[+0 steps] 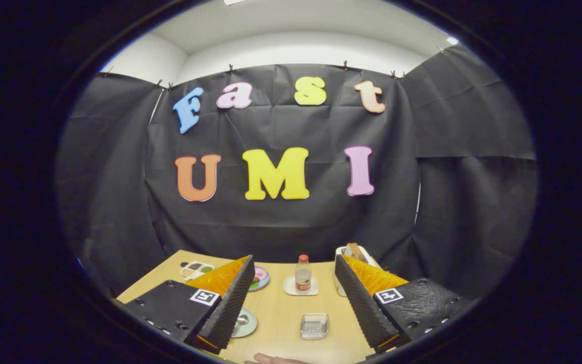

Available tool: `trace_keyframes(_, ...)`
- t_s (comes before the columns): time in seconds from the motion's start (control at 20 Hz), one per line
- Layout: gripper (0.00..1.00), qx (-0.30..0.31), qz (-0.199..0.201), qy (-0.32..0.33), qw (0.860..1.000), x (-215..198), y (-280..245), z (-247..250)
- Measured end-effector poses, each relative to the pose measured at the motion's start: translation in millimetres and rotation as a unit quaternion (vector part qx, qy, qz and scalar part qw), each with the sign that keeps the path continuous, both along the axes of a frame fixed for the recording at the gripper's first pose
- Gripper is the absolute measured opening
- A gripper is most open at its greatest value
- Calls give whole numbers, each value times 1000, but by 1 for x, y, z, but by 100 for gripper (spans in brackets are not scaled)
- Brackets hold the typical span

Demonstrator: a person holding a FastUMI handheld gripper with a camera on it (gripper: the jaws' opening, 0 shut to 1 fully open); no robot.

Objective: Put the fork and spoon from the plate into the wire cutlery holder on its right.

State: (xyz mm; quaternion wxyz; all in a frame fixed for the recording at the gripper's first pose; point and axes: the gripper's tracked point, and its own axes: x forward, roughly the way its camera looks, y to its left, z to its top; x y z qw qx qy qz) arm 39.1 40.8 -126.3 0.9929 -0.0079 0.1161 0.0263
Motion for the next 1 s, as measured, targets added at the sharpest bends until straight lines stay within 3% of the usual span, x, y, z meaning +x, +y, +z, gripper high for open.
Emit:
trace_keyframes(0.35,96,-22,32,128,991,8,68,-126)
trace_keyframes(0.65,96,-49,42,246,967,4,109,-240)
trace_keyframes(1.0,90,-58,26,347,936,8,136,-323)
